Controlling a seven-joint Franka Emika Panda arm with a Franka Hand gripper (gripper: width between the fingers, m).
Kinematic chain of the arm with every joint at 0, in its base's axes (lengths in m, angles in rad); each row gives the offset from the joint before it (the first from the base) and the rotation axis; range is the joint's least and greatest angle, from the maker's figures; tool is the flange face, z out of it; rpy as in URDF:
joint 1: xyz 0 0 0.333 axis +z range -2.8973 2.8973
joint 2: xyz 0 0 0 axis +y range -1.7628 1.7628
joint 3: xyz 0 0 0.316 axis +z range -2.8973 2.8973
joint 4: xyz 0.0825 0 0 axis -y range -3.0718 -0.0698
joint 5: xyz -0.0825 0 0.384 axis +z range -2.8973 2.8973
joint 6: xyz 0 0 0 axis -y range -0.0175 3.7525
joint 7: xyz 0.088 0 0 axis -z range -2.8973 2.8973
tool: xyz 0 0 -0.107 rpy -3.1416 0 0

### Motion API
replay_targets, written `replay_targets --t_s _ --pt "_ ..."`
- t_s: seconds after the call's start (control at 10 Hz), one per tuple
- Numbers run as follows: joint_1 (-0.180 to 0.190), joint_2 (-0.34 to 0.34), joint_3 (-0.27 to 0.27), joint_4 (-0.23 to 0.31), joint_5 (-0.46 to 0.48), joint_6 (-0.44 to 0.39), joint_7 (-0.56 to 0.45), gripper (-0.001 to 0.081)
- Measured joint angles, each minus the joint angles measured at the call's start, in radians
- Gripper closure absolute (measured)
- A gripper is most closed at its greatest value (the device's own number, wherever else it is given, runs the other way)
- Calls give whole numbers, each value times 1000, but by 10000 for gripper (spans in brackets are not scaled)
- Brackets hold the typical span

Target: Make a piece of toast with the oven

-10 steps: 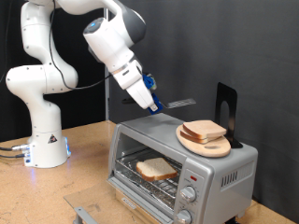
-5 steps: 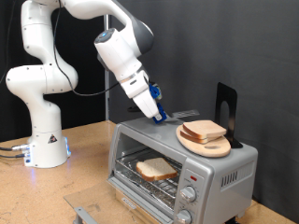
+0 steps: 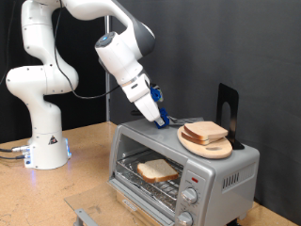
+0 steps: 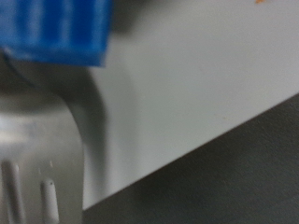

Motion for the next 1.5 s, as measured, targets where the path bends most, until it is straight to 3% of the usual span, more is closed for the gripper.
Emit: replay_targets --t_s 0.3,0.5,0.8,1.0,1.3,1.5 --pt "-1 -52 -44 -10 12 -51 -48 2" --pt "-1 -88 -53 -29 73 4 -160 1" --pt "-3 -97 -69 -43 82 33 -201 1" --pt "-12 -113 -129 -38 75 -55 -171 1" --pt "-53 -163 -242 1 -2 -307 -27 1" --pt "-52 -163 -236 -5 8 -297 -64 1"
